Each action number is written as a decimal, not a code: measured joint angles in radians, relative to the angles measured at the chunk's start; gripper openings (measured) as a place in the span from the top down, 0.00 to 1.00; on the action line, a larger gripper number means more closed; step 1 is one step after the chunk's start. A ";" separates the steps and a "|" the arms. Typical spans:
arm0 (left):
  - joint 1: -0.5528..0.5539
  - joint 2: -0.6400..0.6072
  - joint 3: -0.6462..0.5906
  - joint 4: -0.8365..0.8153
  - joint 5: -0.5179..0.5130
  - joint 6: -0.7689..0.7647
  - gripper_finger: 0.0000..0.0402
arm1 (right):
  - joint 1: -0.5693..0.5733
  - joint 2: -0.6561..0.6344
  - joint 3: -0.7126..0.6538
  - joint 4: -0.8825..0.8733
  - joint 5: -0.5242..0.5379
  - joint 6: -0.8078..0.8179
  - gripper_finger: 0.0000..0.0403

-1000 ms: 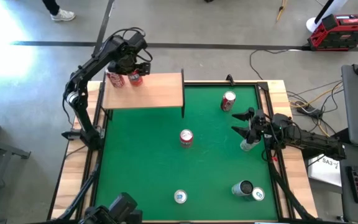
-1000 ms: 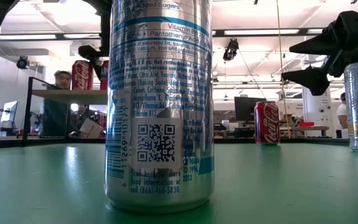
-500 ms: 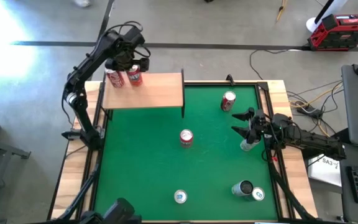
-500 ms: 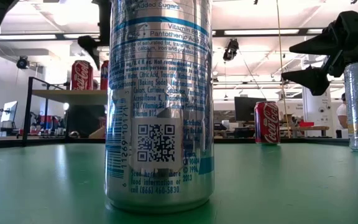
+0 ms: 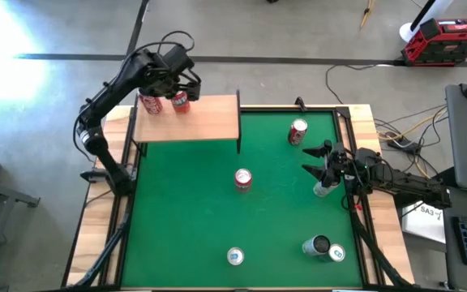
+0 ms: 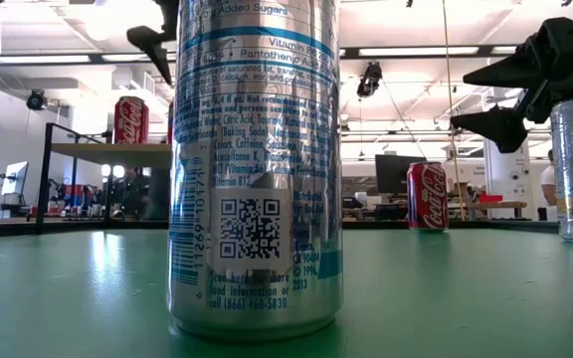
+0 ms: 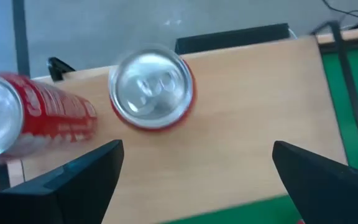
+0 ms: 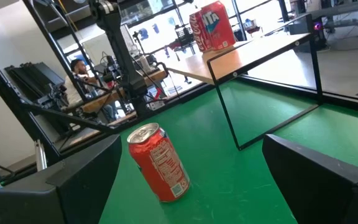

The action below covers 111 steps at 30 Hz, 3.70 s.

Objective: Place canned beverage on shelf
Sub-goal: Put the bottom red soda can on the shelf, then put the red soda can aligned with the other red soda can on the shelf

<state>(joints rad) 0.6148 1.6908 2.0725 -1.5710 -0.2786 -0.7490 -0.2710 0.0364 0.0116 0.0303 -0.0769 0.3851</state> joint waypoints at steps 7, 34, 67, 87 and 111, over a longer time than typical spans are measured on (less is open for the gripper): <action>-0.186 -0.057 -0.114 0.005 -0.106 -0.119 0.01 | 0.000 0.000 0.000 0.000 0.000 0.000 0.05; -0.056 0.073 -0.190 0.374 -0.044 0.141 0.01 | 0.000 0.000 0.000 0.000 0.000 0.000 0.05; -0.050 0.076 -0.190 0.208 -0.097 -0.035 0.01 | 0.000 0.000 0.000 0.000 0.000 0.000 0.05; -0.480 0.072 -0.190 0.006 -0.006 -0.374 0.01 | 0.000 0.000 0.000 0.000 0.000 0.000 0.05; -0.741 0.147 -0.464 0.452 -0.133 -0.463 0.01 | 0.000 0.000 0.000 0.000 0.000 0.000 0.05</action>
<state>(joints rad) -0.1262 1.8374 1.6087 -1.1186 -0.4114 -1.2120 -0.2708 0.0364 0.0115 0.0303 -0.0771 0.3851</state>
